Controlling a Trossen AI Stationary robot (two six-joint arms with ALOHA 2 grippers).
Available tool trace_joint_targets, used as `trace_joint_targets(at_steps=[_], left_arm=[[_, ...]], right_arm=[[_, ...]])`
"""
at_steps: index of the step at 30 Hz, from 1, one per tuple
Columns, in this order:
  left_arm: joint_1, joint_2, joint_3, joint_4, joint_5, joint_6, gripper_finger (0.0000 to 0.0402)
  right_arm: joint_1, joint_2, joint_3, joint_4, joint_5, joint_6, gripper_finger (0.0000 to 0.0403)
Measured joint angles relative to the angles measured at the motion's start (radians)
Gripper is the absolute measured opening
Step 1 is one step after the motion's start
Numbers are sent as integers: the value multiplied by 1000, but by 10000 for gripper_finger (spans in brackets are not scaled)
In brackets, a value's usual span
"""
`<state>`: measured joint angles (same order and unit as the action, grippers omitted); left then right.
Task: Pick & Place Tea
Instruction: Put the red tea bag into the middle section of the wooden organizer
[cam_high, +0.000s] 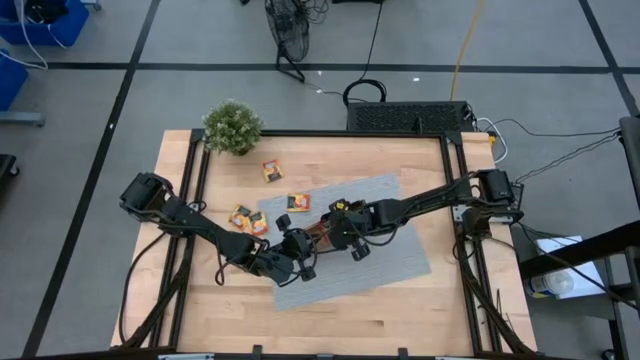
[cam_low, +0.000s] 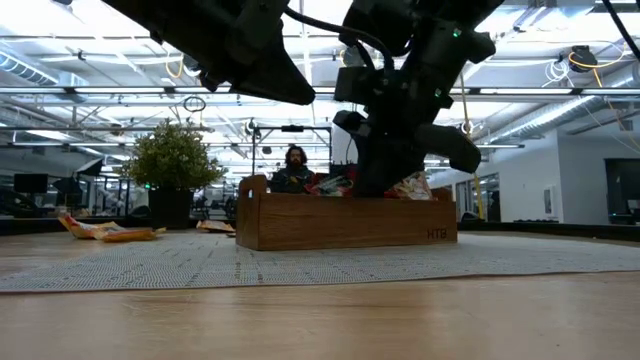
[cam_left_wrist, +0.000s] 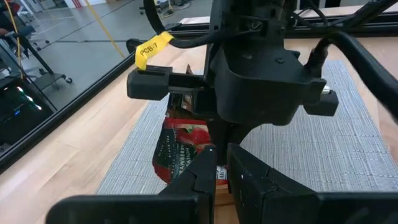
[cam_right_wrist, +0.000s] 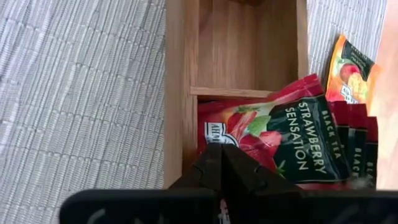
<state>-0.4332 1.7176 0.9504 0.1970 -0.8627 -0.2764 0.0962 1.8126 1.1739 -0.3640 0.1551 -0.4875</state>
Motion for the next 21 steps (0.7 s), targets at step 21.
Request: trace_joint_targets(at_steps=[21], left_arm=[[0, 0, 0, 1, 0, -13, 47]], right_arm=[[24, -129, -128, 166, 80, 32, 0]])
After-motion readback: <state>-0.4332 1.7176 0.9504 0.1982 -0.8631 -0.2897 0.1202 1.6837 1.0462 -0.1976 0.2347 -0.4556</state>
